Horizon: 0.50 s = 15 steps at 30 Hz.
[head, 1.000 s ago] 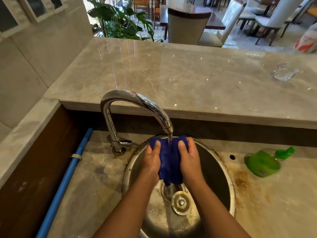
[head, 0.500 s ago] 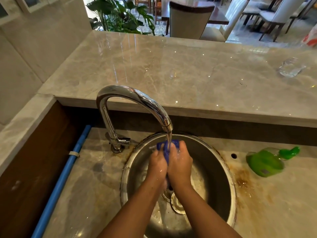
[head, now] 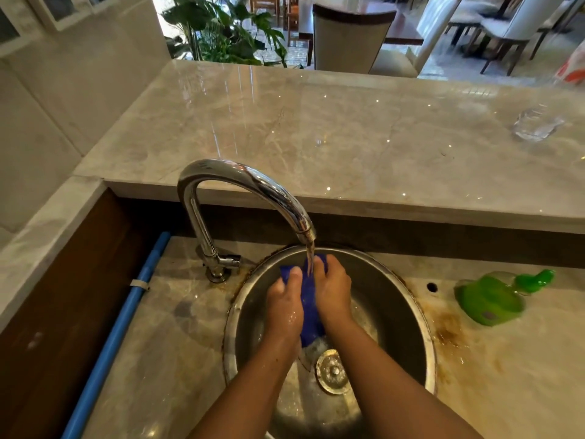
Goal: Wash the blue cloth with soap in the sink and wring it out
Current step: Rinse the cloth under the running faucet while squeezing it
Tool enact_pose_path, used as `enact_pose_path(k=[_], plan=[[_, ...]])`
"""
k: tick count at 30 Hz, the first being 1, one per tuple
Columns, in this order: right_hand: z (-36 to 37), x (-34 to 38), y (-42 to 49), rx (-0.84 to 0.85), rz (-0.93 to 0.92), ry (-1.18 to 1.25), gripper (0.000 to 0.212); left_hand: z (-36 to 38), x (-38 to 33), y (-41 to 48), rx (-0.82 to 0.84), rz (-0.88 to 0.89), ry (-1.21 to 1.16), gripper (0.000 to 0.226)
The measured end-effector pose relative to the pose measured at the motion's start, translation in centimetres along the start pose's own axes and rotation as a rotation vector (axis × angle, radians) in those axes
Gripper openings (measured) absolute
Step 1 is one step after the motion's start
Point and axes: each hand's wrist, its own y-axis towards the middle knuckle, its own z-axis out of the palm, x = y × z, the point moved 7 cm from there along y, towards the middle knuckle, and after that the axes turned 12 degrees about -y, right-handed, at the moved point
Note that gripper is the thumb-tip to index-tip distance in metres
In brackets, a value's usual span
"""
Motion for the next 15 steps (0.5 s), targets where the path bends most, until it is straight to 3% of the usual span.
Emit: enact_pose_path(k=[6,9,12,15], plan=[[-1.7,-1.4,-0.2,-0.047,0.102,-0.028,0.023,-0.8,-1.6,-0.1,0.062,0.079,-0.028,0.013],[-2.7,-1.6,-0.3,-0.092,0.168,0.011,0.023,-1.0,-1.7,-0.1,0.079,0.071,-0.077,0.021],[-2.5,-1.0,-1.0,0.048,0.225,0.302,0.023,-1.9,-1.5,0.5,0.02,-0.012,-0.115,0.028],[-2.3,1.0,-2.9,0.173,0.154,0.482,0.024,-2.0,-1.2,0.9,-0.032,-0.109,-0.117,0.015]])
